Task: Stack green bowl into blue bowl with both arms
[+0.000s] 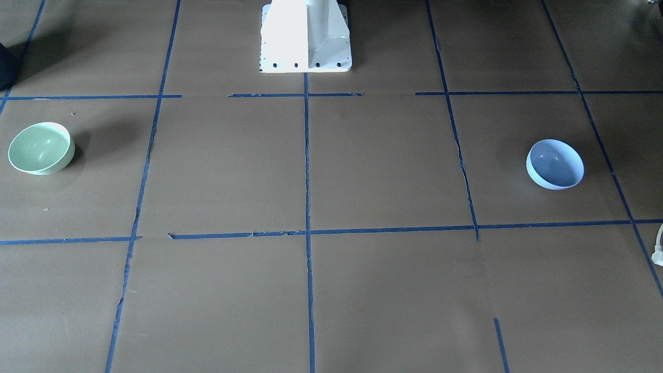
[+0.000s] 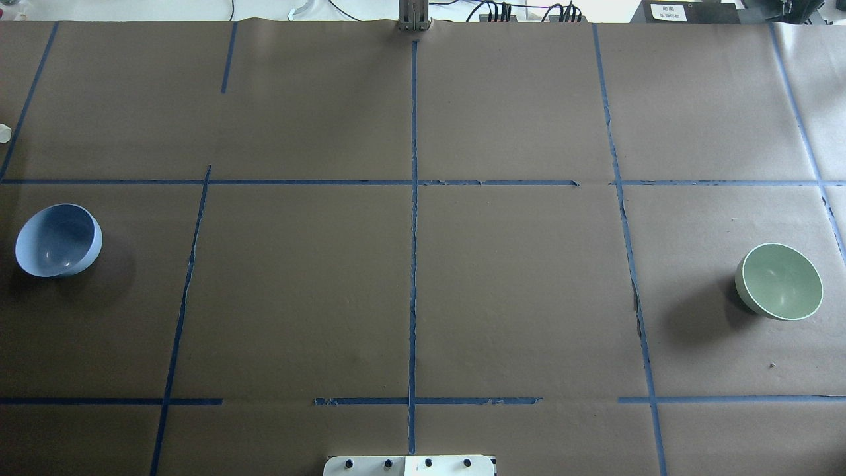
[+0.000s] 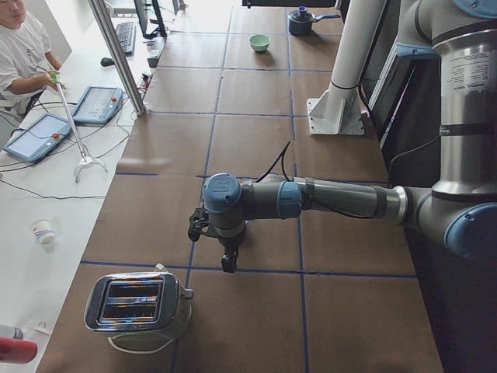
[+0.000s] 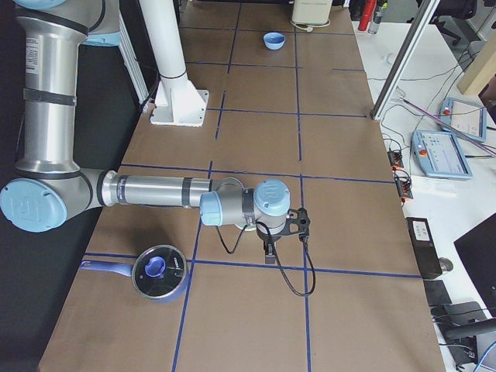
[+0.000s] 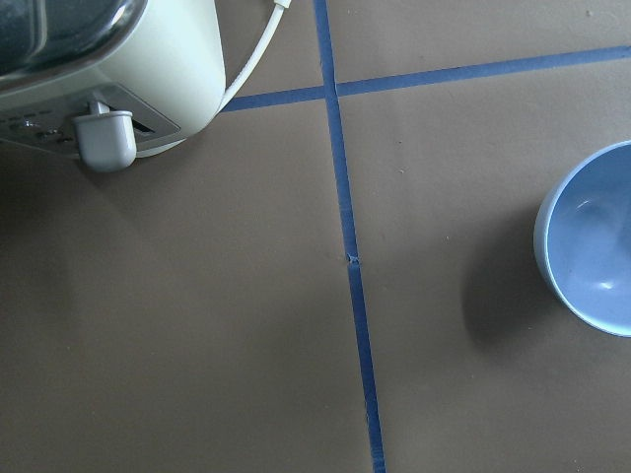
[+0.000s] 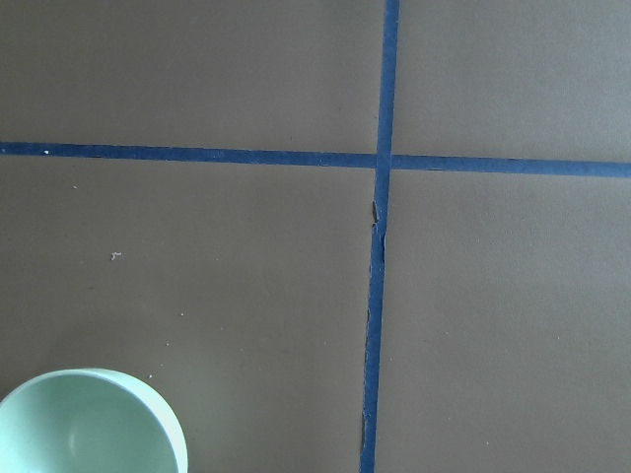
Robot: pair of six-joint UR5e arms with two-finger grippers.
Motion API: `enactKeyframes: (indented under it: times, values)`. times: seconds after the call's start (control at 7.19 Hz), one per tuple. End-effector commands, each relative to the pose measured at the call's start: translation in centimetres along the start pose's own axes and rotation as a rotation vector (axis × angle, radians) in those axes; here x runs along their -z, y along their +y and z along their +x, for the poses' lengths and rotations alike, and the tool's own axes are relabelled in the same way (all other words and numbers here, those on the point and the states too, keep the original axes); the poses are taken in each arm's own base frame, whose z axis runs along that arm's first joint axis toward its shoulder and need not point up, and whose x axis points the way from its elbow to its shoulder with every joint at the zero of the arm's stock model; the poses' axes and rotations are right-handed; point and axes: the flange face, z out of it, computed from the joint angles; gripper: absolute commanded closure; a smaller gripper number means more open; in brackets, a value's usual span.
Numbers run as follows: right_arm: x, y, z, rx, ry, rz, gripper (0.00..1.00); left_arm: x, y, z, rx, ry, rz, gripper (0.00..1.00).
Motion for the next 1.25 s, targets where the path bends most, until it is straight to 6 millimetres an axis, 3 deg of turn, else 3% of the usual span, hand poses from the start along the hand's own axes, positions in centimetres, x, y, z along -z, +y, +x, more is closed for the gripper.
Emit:
enactKeyframes:
  times: [0.0, 0.56, 0.83, 0.97, 1.11]
  values:
    - [-0.2, 0.0, 0.0, -0.001, -0.003, -0.004, 0.00, -0.9, 0.5, -0.7, -0.028, 0.010, -0.006, 0.00]
    - [-0.6, 0.2, 0.4, -0.010, -0.003, -0.014, 0.00, 0.0, 0.4, 0.1, -0.064, -0.008, 0.022, 0.00]
    - [-0.7, 0.3, 0.3, -0.008, -0.004, -0.016, 0.00, -1.6, 1.9, -1.1, -0.046, 0.009, 0.009, 0.00]
    - [-0.7, 0.3, 0.3, -0.008, -0.006, -0.017, 0.00, -1.9, 1.4, -0.7, -0.109, -0.001, 0.056, 0.00]
    - [-0.8, 0.3, 0.4, -0.009, -0.004, -0.017, 0.00, -2.3, 1.1, 0.1, -0.033, 0.021, 0.061, 0.00]
